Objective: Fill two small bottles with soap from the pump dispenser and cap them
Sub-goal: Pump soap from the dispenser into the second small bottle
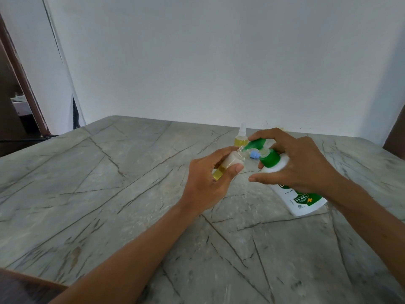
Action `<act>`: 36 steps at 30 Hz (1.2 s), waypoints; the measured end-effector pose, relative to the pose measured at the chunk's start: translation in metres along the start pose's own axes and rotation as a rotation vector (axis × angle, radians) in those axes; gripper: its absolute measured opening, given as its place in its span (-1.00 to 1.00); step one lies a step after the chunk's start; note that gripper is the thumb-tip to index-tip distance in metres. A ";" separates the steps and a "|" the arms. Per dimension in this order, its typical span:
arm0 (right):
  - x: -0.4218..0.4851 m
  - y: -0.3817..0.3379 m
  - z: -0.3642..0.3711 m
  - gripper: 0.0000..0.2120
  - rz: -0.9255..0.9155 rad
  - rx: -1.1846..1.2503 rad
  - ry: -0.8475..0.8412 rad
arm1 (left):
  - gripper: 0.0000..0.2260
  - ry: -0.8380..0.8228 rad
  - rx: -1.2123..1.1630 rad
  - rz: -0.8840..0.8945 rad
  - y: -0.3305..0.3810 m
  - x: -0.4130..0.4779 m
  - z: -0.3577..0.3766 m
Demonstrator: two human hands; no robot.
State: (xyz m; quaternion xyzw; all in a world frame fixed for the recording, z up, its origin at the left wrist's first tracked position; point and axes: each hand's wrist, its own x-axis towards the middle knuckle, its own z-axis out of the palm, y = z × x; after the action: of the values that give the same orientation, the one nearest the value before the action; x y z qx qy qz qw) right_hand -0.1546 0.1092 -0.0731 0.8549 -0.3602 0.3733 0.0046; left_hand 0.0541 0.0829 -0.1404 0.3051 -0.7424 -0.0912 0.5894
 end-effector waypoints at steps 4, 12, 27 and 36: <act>0.000 -0.002 0.001 -0.40 0.001 0.007 0.023 | -0.62 -0.007 0.019 0.014 0.001 0.000 0.000; 0.002 -0.003 0.002 -0.43 0.022 0.034 0.016 | -0.62 -0.022 0.025 0.039 0.000 -0.001 0.000; 0.000 -0.006 0.002 -0.44 0.015 0.042 0.029 | -0.58 -0.017 0.047 0.087 0.001 -0.002 0.000; 0.002 -0.006 0.002 -0.36 0.031 0.020 -0.020 | -0.61 -0.001 -0.001 0.060 -0.001 -0.001 -0.001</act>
State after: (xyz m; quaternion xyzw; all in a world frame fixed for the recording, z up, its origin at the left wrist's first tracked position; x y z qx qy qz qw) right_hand -0.1485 0.1120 -0.0719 0.8530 -0.3695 0.3684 -0.0136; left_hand 0.0553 0.0831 -0.1417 0.2822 -0.7517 -0.0739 0.5915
